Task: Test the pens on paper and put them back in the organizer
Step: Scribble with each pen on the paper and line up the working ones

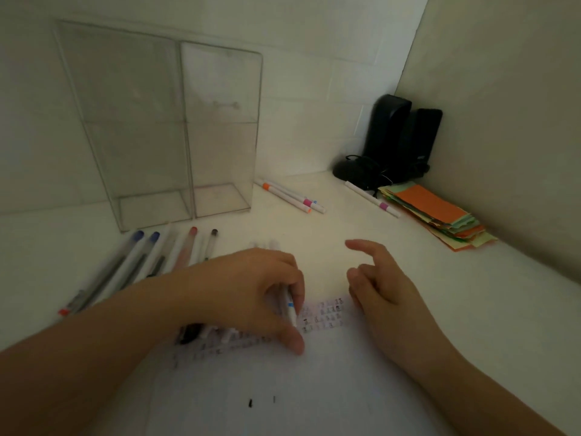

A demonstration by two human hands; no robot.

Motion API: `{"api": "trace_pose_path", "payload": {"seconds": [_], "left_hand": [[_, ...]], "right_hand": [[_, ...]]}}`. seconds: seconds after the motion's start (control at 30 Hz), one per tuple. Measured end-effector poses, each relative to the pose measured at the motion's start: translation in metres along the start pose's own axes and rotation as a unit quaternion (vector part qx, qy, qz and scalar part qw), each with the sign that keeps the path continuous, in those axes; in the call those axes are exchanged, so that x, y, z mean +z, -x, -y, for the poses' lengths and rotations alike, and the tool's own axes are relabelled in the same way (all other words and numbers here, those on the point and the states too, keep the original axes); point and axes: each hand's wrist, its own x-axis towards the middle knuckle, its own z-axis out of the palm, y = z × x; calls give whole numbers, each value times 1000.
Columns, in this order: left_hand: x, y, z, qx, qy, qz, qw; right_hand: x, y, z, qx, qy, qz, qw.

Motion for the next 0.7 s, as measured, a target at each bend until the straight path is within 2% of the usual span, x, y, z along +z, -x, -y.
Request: {"api": "trace_pose_path", "payload": {"seconds": [0.1,0.23,0.33,0.53,0.63,0.7], "left_hand": [[-7,4,2,-49,51,-51,996],[-8,3,18,-144,-1,-154,978],[-5,1,30,-181,-11,-172,968],[-9,-16,20,-103,-8,-202,974],[-16,-44,23,-63,-112,-186,974],[-21,-67,33,-69,-184,-178,964]], "right_hand": [[3,1,3,-19,46,40,998],[5,-1,1,-5,57,41,998],[4,-2,0,3,36,38,999],[-2,-6,0,73,-97,12,993],[-2,-6,-1,78,-113,10,990],[-1,-6,-1,74,-114,8,991]]}}
